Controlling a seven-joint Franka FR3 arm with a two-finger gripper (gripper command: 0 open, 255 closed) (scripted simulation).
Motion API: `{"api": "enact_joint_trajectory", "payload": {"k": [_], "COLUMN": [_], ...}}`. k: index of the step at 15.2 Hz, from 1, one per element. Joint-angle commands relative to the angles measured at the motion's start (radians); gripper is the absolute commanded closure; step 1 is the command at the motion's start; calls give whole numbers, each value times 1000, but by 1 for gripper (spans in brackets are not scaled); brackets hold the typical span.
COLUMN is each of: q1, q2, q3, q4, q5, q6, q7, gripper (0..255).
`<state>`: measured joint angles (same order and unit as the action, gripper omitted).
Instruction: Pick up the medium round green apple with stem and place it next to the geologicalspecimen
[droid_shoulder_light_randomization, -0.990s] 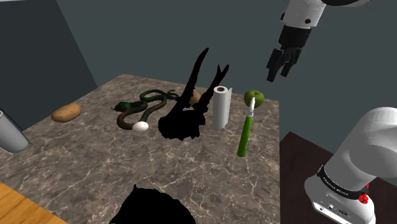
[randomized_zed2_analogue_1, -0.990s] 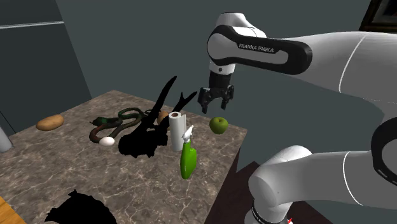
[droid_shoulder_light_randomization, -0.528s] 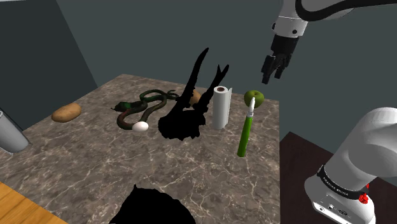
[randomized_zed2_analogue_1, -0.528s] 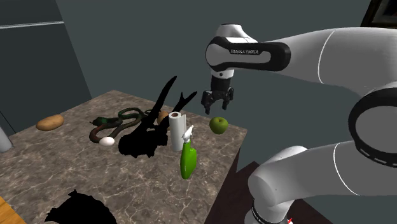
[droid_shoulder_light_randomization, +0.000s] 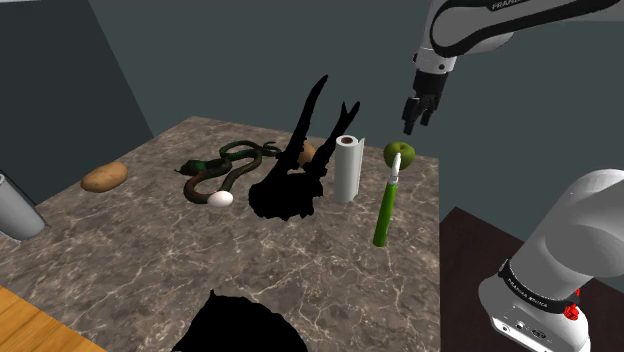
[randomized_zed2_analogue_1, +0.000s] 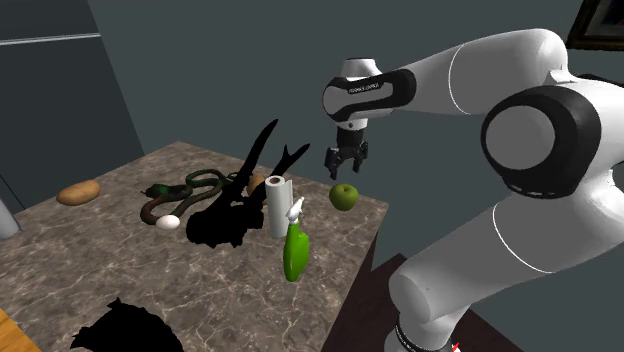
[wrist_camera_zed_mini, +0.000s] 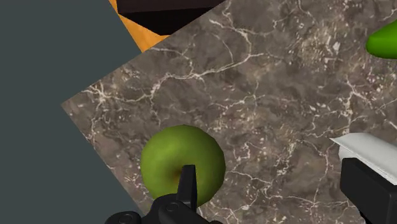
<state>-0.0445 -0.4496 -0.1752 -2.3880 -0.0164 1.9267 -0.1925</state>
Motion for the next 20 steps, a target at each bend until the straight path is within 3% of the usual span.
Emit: {"api": "enact_joint_trajectory", "payload": {"k": [1,7,14,20], "q1": [-3,-17,-16,-16], "q2": [68,271,310,314], "q3": [-20,-77,-81,-81], "q4": [18,115,56,51], "q5": [-8,-10,0,1], "q6": [45,137,234,242], "q7": [-34,-139,-146,-147], "gripper": [0,0,0,0]}}
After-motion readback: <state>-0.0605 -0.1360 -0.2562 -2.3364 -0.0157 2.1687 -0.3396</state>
